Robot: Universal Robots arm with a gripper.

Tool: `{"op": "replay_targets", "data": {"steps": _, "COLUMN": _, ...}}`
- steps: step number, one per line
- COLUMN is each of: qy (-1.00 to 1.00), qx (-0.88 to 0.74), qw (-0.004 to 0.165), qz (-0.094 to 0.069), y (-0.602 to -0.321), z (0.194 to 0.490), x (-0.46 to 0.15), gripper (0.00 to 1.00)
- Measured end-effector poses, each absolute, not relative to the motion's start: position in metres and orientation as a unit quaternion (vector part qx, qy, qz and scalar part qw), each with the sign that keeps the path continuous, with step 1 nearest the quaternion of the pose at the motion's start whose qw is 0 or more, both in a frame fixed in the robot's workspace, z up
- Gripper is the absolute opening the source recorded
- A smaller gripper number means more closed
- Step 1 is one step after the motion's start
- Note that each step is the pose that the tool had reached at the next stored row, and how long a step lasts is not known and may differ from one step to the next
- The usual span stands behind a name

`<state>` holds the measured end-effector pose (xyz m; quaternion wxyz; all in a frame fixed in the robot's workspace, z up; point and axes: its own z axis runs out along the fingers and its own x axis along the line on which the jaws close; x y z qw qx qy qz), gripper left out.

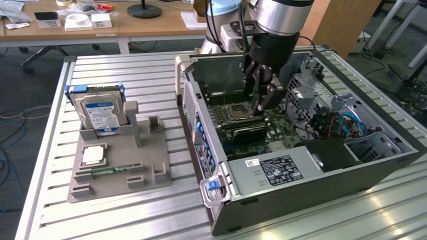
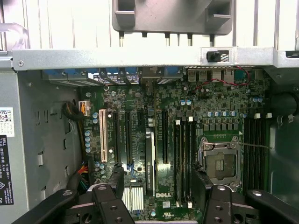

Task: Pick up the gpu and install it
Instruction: 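Press down on the gpu until it lock into place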

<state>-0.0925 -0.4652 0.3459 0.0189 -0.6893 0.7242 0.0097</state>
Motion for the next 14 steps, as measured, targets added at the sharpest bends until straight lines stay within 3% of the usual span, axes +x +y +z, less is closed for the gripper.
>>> {"op": "replay_targets", "data": {"steps": 3, "qy": 0.724, "qx": -0.689, "qw": 0.019, "qz": 0.01, "y": -0.4652, "z": 0.3459, "x": -0.0925, "gripper": 0.67}}
{"op": "replay_targets", "data": {"steps": 5, "qy": 0.724, "qx": -0.689, "qw": 0.019, "qz": 0.01, "y": -0.4652, "z": 0.3459, "x": -0.0925, "gripper": 0.55}}
{"op": "replay_targets", "data": {"steps": 7, "qy": 0.724, "qx": -0.689, "qw": 0.019, "qz": 0.01, "y": -0.4652, "z": 0.3459, "x": -0.0925, "gripper": 0.55}}
{"op": "replay_targets", "data": {"steps": 10, "qy": 0.724, "qx": -0.689, "qw": 0.019, "qz": 0.01, "y": -0.4652, "z": 0.3459, "x": -0.0925, "gripper": 0.38}}
{"op": "replay_targets", "data": {"steps": 14, "qy": 0.724, "qx": -0.689, "qw": 0.019, "qz": 0.01, "y": -0.4652, "z": 0.3459, "x": -0.0925, "gripper": 0.26}}
